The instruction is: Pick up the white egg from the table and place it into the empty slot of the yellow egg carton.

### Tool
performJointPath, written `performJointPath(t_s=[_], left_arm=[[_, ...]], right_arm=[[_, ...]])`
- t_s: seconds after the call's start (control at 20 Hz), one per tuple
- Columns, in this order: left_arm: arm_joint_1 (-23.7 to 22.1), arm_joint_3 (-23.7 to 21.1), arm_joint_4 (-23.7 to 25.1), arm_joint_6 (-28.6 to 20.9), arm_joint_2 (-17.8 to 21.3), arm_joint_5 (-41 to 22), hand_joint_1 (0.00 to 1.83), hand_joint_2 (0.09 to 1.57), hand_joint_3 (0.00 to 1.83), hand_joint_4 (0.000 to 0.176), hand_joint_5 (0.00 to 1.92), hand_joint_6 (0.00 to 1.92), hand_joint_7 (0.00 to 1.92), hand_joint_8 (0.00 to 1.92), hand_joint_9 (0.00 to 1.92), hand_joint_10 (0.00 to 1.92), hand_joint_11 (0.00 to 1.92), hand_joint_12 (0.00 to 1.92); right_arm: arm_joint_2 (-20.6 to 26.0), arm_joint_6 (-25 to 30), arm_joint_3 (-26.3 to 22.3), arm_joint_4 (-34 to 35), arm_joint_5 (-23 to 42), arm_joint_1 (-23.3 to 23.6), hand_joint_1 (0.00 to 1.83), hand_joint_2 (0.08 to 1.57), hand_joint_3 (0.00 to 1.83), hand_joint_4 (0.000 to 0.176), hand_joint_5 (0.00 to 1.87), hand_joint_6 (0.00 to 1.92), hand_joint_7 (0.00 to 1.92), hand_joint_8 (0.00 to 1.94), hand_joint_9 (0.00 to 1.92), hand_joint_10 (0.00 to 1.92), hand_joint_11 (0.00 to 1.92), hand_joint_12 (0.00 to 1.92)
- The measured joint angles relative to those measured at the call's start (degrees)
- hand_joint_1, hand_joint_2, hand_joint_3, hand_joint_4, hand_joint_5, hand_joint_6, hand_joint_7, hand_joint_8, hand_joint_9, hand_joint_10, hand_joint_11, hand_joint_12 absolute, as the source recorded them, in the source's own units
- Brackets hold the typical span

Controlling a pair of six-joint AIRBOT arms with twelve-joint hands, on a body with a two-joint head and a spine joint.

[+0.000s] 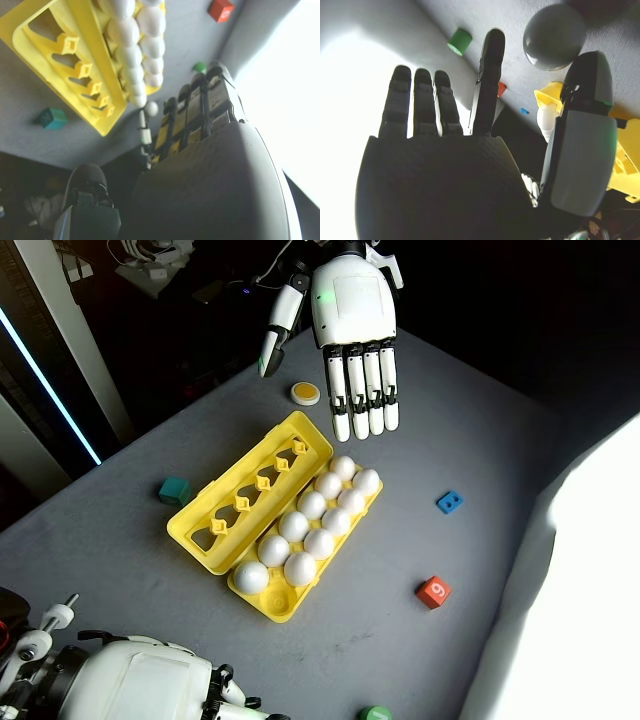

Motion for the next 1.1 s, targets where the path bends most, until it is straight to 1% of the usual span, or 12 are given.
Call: performJointPath(t_s=[0.15,0.3,0.35,0.4,0.55,0.6,0.65,0.7,0.75,0.8,1.05,1.1], left_arm=[[0.00,0.00,0.02,0.00,0.00,-0.02,0.00,1.11,0.00,0.000,0.00,0.00,0.00,0.00,0.00,0.00,0.00,0.00],[0.00,0.00,0.00,0.00,0.00,0.00,0.00,1.12,0.01,0.000,0.00,0.00,0.00,0.00,0.00,0.00,0.00,0.00],[0.00,0.00,0.00,0.00,0.00,-0.02,0.00,1.12,0.01,0.000,0.00,0.00,0.00,0.00,0.00,0.00,0.00,0.00],[0.00,0.00,0.00,0.00,0.00,0.00,0.00,1.12,0.00,0.000,0.00,0.00,0.00,0.00,0.00,0.00,0.00,0.00],[0.00,0.00,0.00,0.00,0.00,0.02,0.00,1.12,0.00,0.000,0.00,0.00,0.00,0.00,0.00,0.00,0.00,0.00],[0.00,0.00,0.02,0.00,0.00,0.00,0.00,1.12,0.01,0.000,0.00,0.00,0.00,0.00,0.00,0.00,0.00,0.00],[0.00,0.00,0.00,0.00,0.00,-0.02,0.00,1.12,0.00,0.000,0.00,0.00,0.00,0.00,0.00,0.00,0.00,0.00],[0.00,0.07,0.00,0.00,0.00,0.00,0.00,1.12,0.00,0.000,0.00,0.00,0.00,0.00,0.00,0.00,0.00,0.00],[0.00,0.07,0.00,0.00,0.00,0.02,0.00,1.12,0.00,0.000,0.00,0.00,0.00,0.00,0.00,0.00,0.00,0.00],[0.00,0.07,0.02,0.00,0.00,-0.02,0.00,1.12,0.00,0.000,0.00,0.00,0.00,0.00,0.00,0.00,0.00,0.00],[0.00,0.07,0.00,0.00,0.00,0.00,0.00,1.12,0.00,0.000,0.01,0.01,0.00,0.00,0.00,0.00,0.00,0.00],[0.00,0.07,0.02,0.00,0.00,0.00,0.00,1.12,0.00,0.000,0.01,0.01,0.00,0.00,0.00,0.00,0.00,0.00]], right_arm=[[-0.59,0.11,0.33,-0.17,-0.07,0.00,0.75,0.86,0.00,0.106,0.92,0.03,0.05,0.01,0.00,0.00,0.00,0.00],[-0.57,0.09,0.35,-0.20,0.11,-0.13,0.76,0.87,0.01,0.102,0.96,0.03,0.07,0.01,0.00,0.00,0.00,0.00],[-0.57,0.07,0.33,-0.20,0.13,-0.24,0.79,0.88,0.00,0.090,0.99,0.02,0.08,0.00,0.00,0.00,0.00,0.00],[-0.57,0.07,0.33,-0.17,0.02,-0.39,0.85,0.88,0.00,0.070,1.04,0.01,0.11,0.00,0.00,0.00,0.00,0.00],[-0.57,0.00,0.35,-0.20,0.02,-0.39,0.89,0.94,0.02,0.054,1.07,0.02,0.05,0.00,0.00,0.00,0.00,0.00],[-0.57,0.00,0.35,-0.20,0.02,-0.39,1.04,1.00,0.01,0.152,1.19,0.45,0.08,0.01,0.00,0.00,0.00,0.00],[-0.57,0.07,0.33,-0.15,0.04,-0.39,1.07,1.01,0.00,0.171,1.19,0.58,0.09,0.00,0.00,0.00,0.00,0.00],[-0.57,-0.02,0.35,-0.22,0.15,-0.39,1.11,0.99,0.00,0.135,1.27,0.47,0.15,0.01,0.00,0.00,0.00,0.00],[-0.57,0.00,0.35,-0.20,0.28,-0.39,1.15,0.97,0.00,0.037,1.36,0.30,0.18,0.00,0.00,0.00,0.00,0.00],[-0.57,0.00,0.33,-0.20,0.24,-0.39,1.17,0.96,0.00,0.000,1.42,0.21,0.19,0.00,0.00,0.00,0.00,0.00],[-0.57,0.00,0.33,-0.17,0.22,-0.39,1.17,0.97,0.00,0.000,1.42,0.19,0.24,0.01,0.00,0.00,0.00,0.00],[-0.57,0.13,0.33,-0.17,0.24,-0.39,1.16,0.97,0.00,0.001,1.38,0.28,0.23,0.00,0.00,0.00,0.00,0.00]])
